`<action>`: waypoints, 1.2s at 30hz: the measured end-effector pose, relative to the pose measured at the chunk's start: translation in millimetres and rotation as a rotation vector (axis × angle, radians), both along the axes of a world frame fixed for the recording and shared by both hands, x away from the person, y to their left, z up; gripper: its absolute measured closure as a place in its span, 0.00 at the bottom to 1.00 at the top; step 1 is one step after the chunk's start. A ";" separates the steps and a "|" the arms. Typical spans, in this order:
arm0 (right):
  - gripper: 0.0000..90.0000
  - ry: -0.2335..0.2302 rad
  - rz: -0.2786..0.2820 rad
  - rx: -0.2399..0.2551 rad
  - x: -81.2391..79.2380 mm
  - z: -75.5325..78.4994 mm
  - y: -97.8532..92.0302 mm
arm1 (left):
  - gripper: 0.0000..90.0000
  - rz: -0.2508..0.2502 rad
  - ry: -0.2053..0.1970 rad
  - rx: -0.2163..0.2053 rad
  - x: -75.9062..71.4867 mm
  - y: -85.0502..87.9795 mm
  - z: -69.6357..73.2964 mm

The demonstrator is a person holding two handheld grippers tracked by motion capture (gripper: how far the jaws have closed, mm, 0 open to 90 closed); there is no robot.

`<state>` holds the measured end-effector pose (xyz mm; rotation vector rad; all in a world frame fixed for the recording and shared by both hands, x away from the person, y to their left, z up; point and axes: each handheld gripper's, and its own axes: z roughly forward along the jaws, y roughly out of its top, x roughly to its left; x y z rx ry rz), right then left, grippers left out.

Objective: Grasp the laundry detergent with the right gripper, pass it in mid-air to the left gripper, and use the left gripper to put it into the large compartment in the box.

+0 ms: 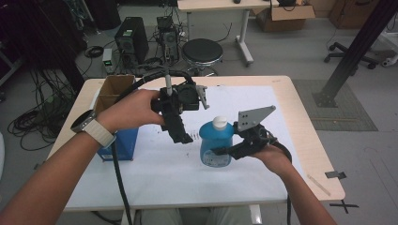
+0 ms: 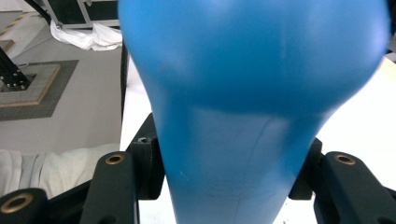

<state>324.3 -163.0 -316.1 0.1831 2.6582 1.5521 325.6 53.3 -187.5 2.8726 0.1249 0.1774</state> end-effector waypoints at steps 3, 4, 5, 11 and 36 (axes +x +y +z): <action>0.50 0.004 0.008 0.003 -0.1 0.2 4.3 | 0.06 -0.006 0.005 -0.001 -0.4 -0.9 -0.8; 0.50 0.001 0.010 0.002 0.0 0.3 5.7 | 0.06 -0.009 0.009 -0.004 -0.5 -1.1 -0.9; 0.50 0.002 0.012 0.001 -0.2 0.4 7.0 | 0.06 -0.012 0.010 -0.004 -0.7 -1.4 -1.1; 0.50 0.004 0.026 0.000 0.0 -0.1 14.7 | 0.06 -0.015 0.023 -0.011 -3.2 -1.6 -0.5; 0.50 0.010 0.076 -0.007 3.5 0.3 50.7 | 0.06 -0.027 0.027 -0.006 -6.1 -3.5 -2.3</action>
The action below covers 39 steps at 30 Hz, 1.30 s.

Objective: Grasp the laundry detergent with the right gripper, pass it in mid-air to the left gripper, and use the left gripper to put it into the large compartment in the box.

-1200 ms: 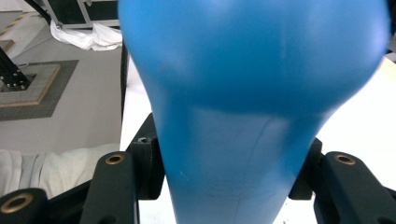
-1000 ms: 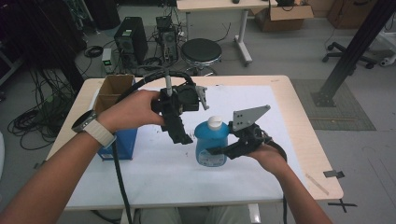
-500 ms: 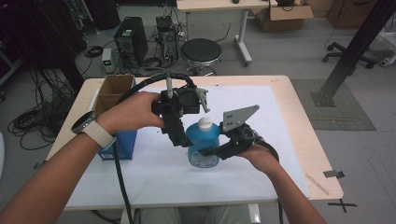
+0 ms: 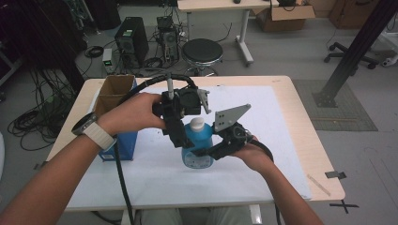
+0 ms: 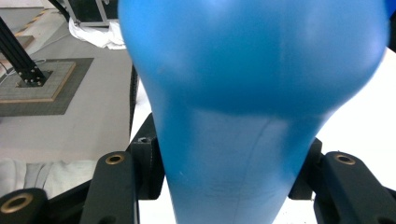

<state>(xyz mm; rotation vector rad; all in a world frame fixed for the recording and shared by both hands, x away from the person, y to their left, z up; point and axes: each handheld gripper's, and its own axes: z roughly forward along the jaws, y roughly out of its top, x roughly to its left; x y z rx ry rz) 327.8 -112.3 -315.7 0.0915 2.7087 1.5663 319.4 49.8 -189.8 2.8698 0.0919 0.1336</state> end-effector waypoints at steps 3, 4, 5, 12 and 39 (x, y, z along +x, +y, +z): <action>0.50 -0.002 0.003 -0.002 0.1 0.5 3.0 | 0.06 0.006 -0.004 0.006 0.0 -0.7 -2.0; 0.50 -0.002 0.005 -0.002 0.3 0.5 4.2 | 0.06 0.004 -0.007 0.008 0.2 -1.0 -2.6; 0.50 0.001 0.004 -0.003 0.2 0.6 4.8 | 0.06 0.003 -0.007 0.018 0.2 -1.5 -3.0; 0.50 0.002 0.008 -0.009 0.5 1.3 9.2 | 0.07 0.009 -0.010 0.028 0.6 -3.6 -7.7; 0.50 0.002 0.005 -0.009 0.1 3.1 10.4 | 0.22 -0.004 -0.011 0.047 0.9 -8.8 -15.7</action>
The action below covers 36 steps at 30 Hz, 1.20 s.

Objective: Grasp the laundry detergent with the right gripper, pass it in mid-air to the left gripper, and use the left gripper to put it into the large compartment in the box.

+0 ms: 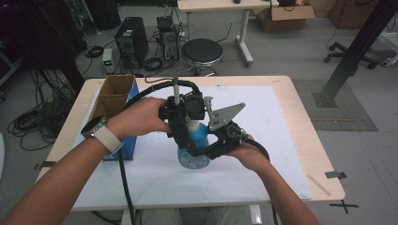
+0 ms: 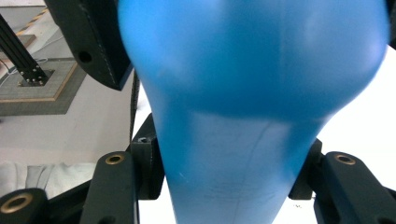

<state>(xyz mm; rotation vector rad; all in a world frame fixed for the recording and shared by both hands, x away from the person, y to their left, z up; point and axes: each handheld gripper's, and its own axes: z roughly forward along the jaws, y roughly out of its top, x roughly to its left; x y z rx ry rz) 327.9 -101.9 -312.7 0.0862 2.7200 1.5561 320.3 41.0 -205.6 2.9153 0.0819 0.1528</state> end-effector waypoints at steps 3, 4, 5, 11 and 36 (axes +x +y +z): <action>0.50 0.000 0.001 0.000 0.0 0.0 0.2 | 0.24 -0.002 0.003 -0.005 -0.3 0.0 -0.4; 0.50 0.000 -0.001 0.001 0.0 0.1 0.1 | 0.25 -0.004 0.003 -0.003 -0.1 0.1 -0.3; 0.50 0.000 -0.001 0.001 0.0 0.1 0.0 | 0.26 -0.004 0.002 -0.001 -0.1 0.1 -0.3; 0.50 -0.004 -0.003 0.003 0.3 0.7 -0.9 | 0.29 -0.002 0.003 -0.009 0.1 0.6 -0.5; 0.50 -0.011 0.006 0.000 -0.8 -1.3 -2.4 | 0.42 -0.017 0.006 -0.039 -2.3 1.0 0.6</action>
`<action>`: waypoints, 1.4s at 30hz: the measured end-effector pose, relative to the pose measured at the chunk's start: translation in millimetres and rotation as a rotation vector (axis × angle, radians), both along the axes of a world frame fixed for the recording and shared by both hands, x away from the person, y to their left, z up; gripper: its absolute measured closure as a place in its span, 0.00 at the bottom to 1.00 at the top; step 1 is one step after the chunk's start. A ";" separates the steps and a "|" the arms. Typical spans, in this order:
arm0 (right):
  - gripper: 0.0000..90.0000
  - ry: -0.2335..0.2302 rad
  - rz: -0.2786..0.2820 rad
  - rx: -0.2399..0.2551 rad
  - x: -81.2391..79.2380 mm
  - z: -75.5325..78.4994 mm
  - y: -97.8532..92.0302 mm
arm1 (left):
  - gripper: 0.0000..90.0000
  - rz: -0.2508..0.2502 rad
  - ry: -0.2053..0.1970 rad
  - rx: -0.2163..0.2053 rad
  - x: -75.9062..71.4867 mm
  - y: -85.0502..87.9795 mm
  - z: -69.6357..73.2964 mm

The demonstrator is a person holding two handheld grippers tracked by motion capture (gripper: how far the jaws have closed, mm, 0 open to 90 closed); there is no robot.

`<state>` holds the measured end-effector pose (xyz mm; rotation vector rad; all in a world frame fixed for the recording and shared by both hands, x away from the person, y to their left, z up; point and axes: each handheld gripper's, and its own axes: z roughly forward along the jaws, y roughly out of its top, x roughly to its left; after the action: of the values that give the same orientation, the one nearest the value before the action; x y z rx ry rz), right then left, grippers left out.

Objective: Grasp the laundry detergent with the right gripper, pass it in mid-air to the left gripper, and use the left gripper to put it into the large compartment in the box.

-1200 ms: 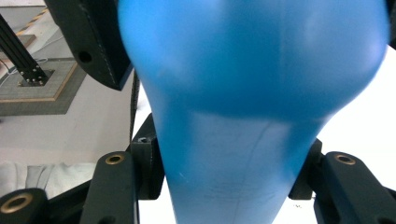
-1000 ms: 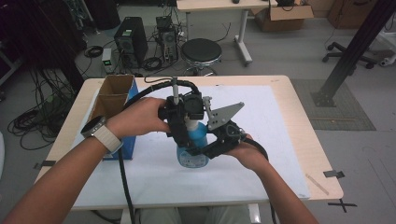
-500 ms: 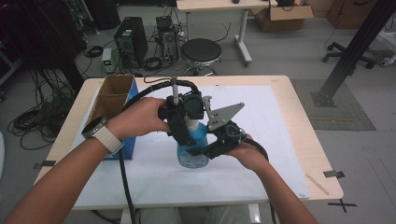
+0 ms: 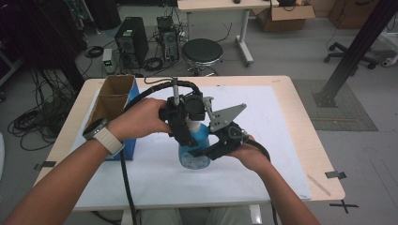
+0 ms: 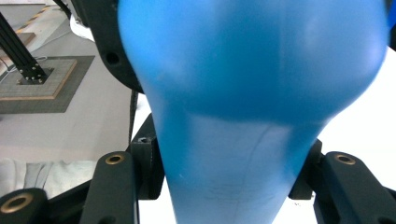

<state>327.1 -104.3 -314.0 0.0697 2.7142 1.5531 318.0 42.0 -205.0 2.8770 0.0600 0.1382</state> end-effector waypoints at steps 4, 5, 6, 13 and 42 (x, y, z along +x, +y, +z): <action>0.50 -0.001 0.010 -0.006 -0.7 0.1 0.6 | 0.42 -0.004 0.009 0.009 -0.4 0.2 -0.3; 0.50 -0.001 0.013 -0.007 -1.0 -0.1 0.6 | 0.42 -0.006 0.010 0.013 -0.9 0.0 -0.1; 0.50 -0.002 0.018 -0.006 -1.1 -0.2 0.5 | 0.42 -0.007 0.011 0.011 -1.2 0.1 -0.3; 0.48 0.001 0.022 -0.001 -2.0 -0.7 -0.5 | 0.43 -0.011 0.004 0.013 -3.1 -0.4 -0.2; 0.07 0.085 -0.362 -0.429 6.8 9.8 -127.0 | 0.42 0.308 -0.049 0.043 25.8 24.8 20.1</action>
<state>333.9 -231.3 -304.2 0.5909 2.8222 0.8786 343.8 66.8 -184.9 2.8855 0.4972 0.2712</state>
